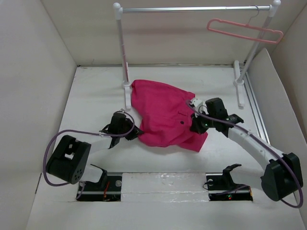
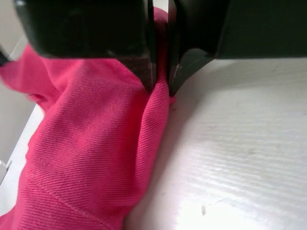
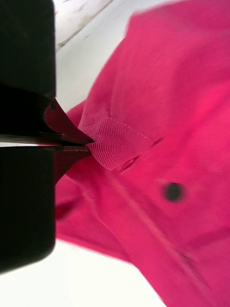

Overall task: Place the trousers on the hanger
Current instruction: Flatten out the trousers on the hanger.

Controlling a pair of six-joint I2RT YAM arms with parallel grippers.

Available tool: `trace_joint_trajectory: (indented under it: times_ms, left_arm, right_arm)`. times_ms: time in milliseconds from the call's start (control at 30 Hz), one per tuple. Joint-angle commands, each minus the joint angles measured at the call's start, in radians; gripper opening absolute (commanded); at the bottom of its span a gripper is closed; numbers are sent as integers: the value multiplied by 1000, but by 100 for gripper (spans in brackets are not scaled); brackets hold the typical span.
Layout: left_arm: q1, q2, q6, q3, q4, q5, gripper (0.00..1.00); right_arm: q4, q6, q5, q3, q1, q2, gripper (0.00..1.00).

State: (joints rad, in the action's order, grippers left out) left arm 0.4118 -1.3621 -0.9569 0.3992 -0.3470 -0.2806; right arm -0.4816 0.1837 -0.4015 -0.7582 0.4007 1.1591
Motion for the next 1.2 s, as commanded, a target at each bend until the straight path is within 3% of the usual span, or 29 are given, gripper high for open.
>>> trace_joint_trajectory:
  times_ms: [0, 67, 100, 133, 167, 233, 267, 300, 367, 400, 467, 500, 533, 567, 633, 700, 767, 800, 833, 967, 1033, 1067, 1167]
  left_arm:
    - [-10, 45, -29, 107, -35, 6, 0]
    - [-77, 131, 24, 219, 128, 52, 0]
    - [-115, 224, 56, 266, 193, 69, 0]
    - [-277, 301, 154, 479, 389, 67, 0]
    - [-278, 323, 155, 481, 391, 67, 0]
    - [-400, 328, 261, 782, 574, 79, 0]
    - [-401, 293, 294, 908, 641, 108, 0]
    - [-401, 269, 325, 1149, 695, 136, 0]
    - [-392, 175, 371, 1358, 808, 104, 0]
    - [-375, 147, 376, 1533, 853, 98, 0]
    - [-326, 118, 401, 1619, 953, 130, 4]
    - [-326, 130, 400, 1571, 959, 114, 12]
    - [-326, 159, 400, 1520, 961, 104, 24]
    - [-326, 232, 406, 1450, 961, 135, 29]
    - [-326, 322, 415, 1226, 968, 267, 33]
    - [-326, 429, 383, 1039, 1005, 413, 33]
    - [-317, 492, 359, 951, 1063, 559, 38]
    - [-317, 503, 336, 878, 1079, 592, 45]
    - [-317, 508, 295, 851, 1103, 633, 61]
    - [-317, 496, 340, 782, 1007, 520, 64]
    - [-317, 457, 378, 742, 939, 357, 64]
    - [-317, 414, 394, 733, 931, 319, 63]
    - [-317, 367, 411, 669, 855, 221, 62]
  right_arm:
    - [64, -4, -33, -226, 7, -7, 0]
    - [41, -7, -49, -343, 16, 10, 0]
    - [-19, 3, -60, -501, 17, 25, 0]
    - [-104, 28, -45, -699, 27, 81, 0]
    - [-150, 39, -34, -805, 27, 82, 0]
    - [-225, 57, -16, -1022, 27, 141, 0]
    - [-298, 65, -5, -1128, 27, 161, 0]
    - [-336, 69, 0, -1323, 27, 180, 0]
    - [-429, 83, -10, -1476, 18, 214, 0]
    - [-449, 88, -19, -1524, 18, 211, 0]
    - [-460, 100, -80, -1427, 18, 122, 0]
    - [-445, 100, -104, -1329, 18, 72, 0]
    - [-419, 102, -126, -1070, 29, 13, 0]
    - [-367, 106, -166, -932, 39, -45, 0]
    - [-356, 106, -160, -586, 40, -212, 0]
    - [-377, 129, -114, -425, 40, -319, 0]
    - [-423, 151, -71, -271, 59, -360, 0]
    - [-443, 172, -66, -242, 59, -386, 0]
    - [-446, 178, -69, -210, 69, -400, 0]
    - [-430, 189, -180, -104, 119, -398, 0]
    - [-437, 183, -102, -119, 132, -362, 0]
    - [-431, 180, 6, -148, 132, -308, 0]
    - [-341, 204, 111, -382, 80, -135, 0]
